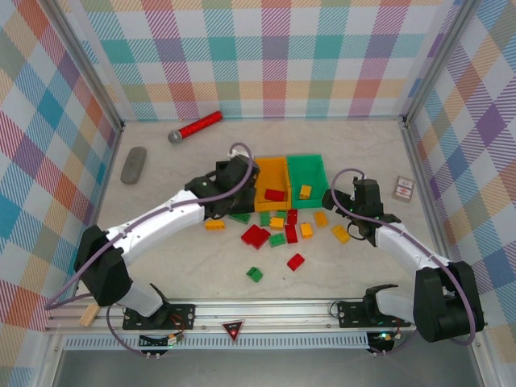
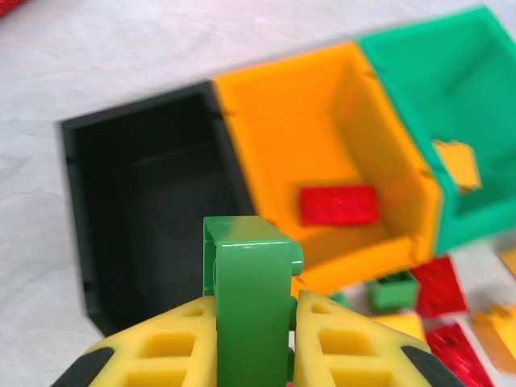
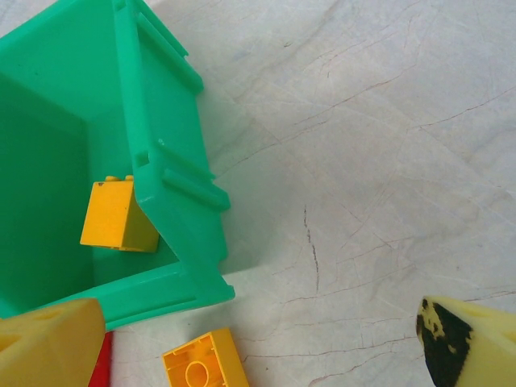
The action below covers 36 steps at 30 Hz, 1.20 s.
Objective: Sort the legos into containers by color
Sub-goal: Place the lego in the container.
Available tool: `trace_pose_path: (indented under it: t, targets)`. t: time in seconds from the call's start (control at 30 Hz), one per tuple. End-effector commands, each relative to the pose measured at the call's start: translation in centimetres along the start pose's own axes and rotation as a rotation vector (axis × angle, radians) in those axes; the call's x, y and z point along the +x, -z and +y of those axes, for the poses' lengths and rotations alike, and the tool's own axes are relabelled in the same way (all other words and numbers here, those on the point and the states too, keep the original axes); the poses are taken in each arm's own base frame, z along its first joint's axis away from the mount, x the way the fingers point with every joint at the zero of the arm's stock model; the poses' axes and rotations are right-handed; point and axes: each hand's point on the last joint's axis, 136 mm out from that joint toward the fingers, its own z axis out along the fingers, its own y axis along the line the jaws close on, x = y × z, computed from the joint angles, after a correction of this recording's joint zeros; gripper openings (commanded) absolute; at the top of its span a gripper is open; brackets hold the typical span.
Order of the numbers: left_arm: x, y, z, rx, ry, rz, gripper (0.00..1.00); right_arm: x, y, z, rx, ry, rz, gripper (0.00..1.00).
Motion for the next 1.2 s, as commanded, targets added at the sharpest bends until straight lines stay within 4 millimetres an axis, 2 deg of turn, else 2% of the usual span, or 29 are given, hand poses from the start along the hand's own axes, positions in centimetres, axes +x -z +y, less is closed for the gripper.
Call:
trace_pose_path:
  t: [0.0,0.13,0.17,0.27,0.33,0.43,0.53,0.67,0.77,0.93,1.07,1.17]
  targets:
    - [-1.9,-0.6,2.0,-0.023,0.042,-0.034,0.13,-0.2,0.2,0.6,-0.028,-0.009,-0.011,0.99]
    - [-3.2,-3.0,3.0,-0.034,0.052,-0.039,0.14,-0.2,0.3,0.5,-0.023,-0.007,-0.007,0.99]
    - [-3.4,-3.6,3.2,-0.038,0.056,-0.027,0.18,-0.2,0.3,0.5,-0.025,-0.006,-0.013,0.99]
    - [-3.8,-4.5,3.0,-0.029,0.053,0.001,0.49,-0.2,0.4,0.4,-0.016,-0.003,-0.012,0.99]
    - [-3.9,-4.5,2.8,-0.022,0.056,0.006,0.64,-0.2,0.5,0.4,-0.019,-0.004,-0.015,0.99]
    - [-3.7,-4.0,2.9,-0.010,0.061,-0.001,0.75,-0.2,0.4,0.4,-0.021,-0.005,-0.015,0.99]
    - [-2.9,-3.4,3.3,-0.012,0.073,0.002,0.75,-0.2,0.3,0.5,-0.028,-0.008,-0.014,0.99]
    - [-0.8,-2.9,3.9,-0.002,0.067,0.034,0.75,-0.1,0.2,0.4,-0.020,-0.005,-0.004,0.99]
    - [1.6,-2.9,4.3,0.007,0.097,0.077,0.75,-0.1,0.1,0.5,-0.023,-0.008,-0.007,0.99]
    - [6.7,-4.4,4.0,0.084,0.186,0.112,0.74,0.1,0.1,0.2,-0.007,0.001,0.002,0.99]
    - [7.6,-4.2,4.8,0.087,0.216,0.058,0.74,0.7,0.5,-0.2,0.009,0.001,0.031,0.99]
    - [7.8,-3.7,5.5,0.090,0.228,0.026,0.74,2.5,0.8,-0.4,0.001,-0.021,0.095,0.99]
